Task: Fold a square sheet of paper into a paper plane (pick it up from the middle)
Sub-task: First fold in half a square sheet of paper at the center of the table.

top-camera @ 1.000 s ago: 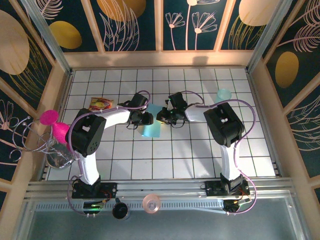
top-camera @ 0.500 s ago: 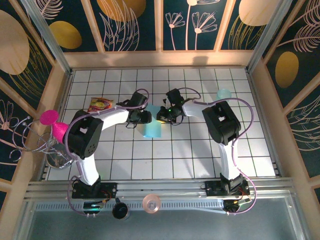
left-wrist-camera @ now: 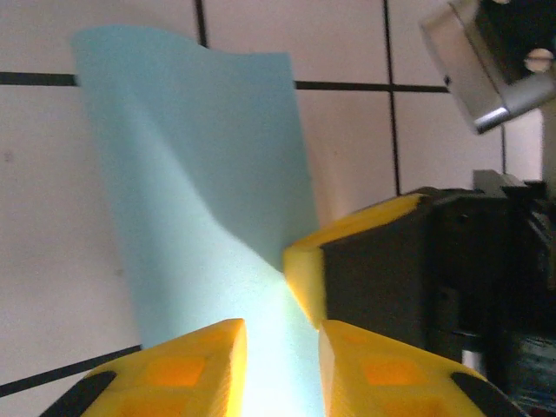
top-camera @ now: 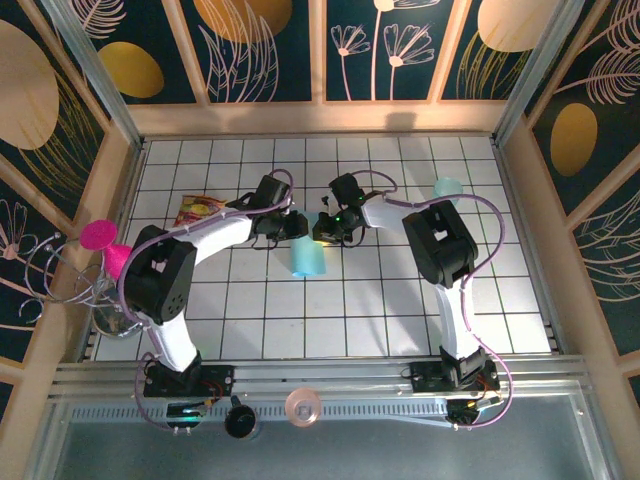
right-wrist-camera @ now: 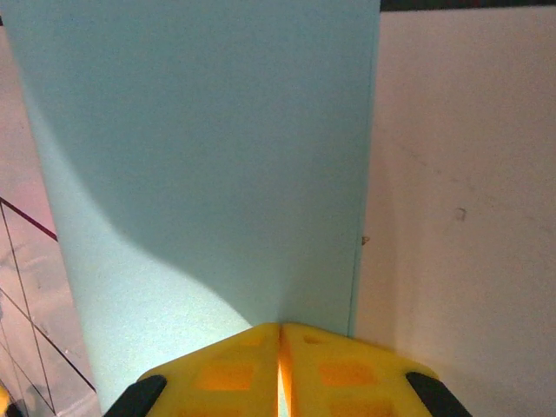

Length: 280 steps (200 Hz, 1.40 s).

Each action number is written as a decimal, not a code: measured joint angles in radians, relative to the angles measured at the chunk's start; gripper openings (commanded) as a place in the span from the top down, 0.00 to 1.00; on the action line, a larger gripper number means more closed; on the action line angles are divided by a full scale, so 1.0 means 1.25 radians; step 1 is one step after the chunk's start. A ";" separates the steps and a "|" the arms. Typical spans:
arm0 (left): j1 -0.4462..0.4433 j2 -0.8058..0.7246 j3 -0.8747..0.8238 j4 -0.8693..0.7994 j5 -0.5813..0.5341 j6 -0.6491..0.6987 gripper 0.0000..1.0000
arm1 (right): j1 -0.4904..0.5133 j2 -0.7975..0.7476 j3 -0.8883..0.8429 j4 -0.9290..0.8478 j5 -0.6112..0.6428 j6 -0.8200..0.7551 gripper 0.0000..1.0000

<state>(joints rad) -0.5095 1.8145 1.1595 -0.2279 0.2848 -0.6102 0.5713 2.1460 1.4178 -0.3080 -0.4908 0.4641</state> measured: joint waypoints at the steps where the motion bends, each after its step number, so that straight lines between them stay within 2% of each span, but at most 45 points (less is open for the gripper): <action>1: 0.000 0.001 0.000 0.000 0.002 -0.002 0.76 | 0.000 0.000 0.000 -0.001 0.000 0.000 0.88; 56: 0.000 0.054 0.001 0.012 0.081 -0.020 0.86 | 0.000 0.002 0.001 -0.002 0.000 -0.009 0.90; 108: 0.000 0.105 0.025 0.012 0.085 -0.021 0.89 | 0.000 0.002 0.001 -0.003 0.000 -0.011 0.90; 184: 0.009 0.141 0.026 0.012 0.084 -0.008 0.90 | -0.001 0.005 0.004 -0.010 0.001 -0.011 0.90; 280: 0.060 0.107 -0.051 0.057 0.152 0.062 0.85 | 0.001 0.007 0.000 -0.015 0.017 -0.011 0.90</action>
<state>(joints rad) -0.4351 1.9480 1.0962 -0.1570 0.4751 -0.5331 0.5724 2.1544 1.4174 -0.3264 -0.4698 0.4500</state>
